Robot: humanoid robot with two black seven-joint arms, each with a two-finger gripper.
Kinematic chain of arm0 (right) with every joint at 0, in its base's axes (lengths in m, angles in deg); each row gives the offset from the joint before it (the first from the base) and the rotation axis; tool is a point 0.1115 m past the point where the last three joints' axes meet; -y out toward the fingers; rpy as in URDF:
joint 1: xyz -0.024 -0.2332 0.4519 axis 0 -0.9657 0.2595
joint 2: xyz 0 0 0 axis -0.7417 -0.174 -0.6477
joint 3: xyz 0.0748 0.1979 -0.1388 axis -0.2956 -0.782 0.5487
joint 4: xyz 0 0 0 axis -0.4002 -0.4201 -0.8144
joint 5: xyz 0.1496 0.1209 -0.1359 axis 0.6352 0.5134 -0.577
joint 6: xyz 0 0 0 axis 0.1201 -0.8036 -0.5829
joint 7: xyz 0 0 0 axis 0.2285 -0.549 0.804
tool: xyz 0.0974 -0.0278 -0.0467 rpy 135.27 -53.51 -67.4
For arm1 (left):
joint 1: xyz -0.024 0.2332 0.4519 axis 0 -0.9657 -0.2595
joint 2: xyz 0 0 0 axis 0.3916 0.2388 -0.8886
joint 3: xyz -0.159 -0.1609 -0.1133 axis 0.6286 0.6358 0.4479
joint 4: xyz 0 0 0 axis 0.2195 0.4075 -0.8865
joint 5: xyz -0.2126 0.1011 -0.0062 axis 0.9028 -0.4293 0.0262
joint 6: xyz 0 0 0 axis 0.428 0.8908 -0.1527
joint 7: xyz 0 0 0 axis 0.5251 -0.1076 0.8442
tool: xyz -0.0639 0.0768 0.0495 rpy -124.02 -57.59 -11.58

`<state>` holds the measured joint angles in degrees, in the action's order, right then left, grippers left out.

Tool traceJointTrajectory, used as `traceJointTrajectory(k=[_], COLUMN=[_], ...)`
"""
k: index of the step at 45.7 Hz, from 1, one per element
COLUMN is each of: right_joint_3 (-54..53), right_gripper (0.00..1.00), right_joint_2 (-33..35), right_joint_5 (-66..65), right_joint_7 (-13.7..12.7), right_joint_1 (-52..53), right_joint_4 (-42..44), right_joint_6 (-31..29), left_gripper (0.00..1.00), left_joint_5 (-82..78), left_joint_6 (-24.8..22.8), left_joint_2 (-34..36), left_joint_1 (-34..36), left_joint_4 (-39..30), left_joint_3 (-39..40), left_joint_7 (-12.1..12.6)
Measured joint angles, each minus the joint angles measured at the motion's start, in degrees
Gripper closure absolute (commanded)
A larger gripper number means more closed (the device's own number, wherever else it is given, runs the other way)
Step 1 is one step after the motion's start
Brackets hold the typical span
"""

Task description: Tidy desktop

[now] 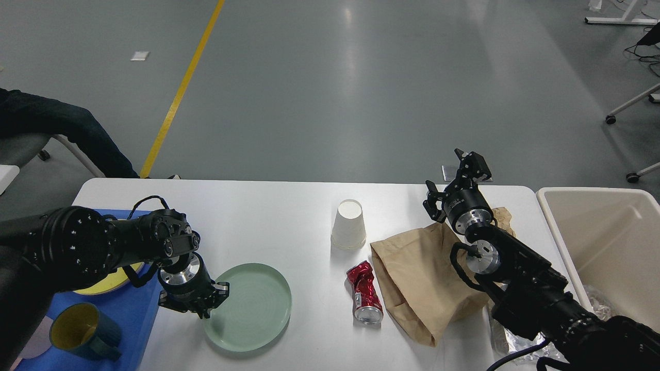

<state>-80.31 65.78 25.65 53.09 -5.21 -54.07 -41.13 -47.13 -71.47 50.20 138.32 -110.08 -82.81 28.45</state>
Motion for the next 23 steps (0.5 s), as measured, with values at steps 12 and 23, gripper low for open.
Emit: traceJointTrajectory(k=[12,23], right_joint_3=[0.00,0.00], right_gripper=[0.00,0.00], right_joint_2=[0.00,0.00], right_joint_5=[0.00,0.06], right_joint_7=[0.00,0.00], right_joint_1=[0.00,0.00], right_joint_4=[0.04,0.06], right_joint_6=[0.00,0.00], left_gripper=[1.00,1.00], left_joint_5=[0.31,1.85], left_joint_6=[0.02,-0.44], left_joint_2=[3.01,6.79], left_joint_1=[1.61,6.99], left_joint_4=[0.08,1.54], left_joint_3=[0.43,3.39], left_joint_7=[0.05,2.79])
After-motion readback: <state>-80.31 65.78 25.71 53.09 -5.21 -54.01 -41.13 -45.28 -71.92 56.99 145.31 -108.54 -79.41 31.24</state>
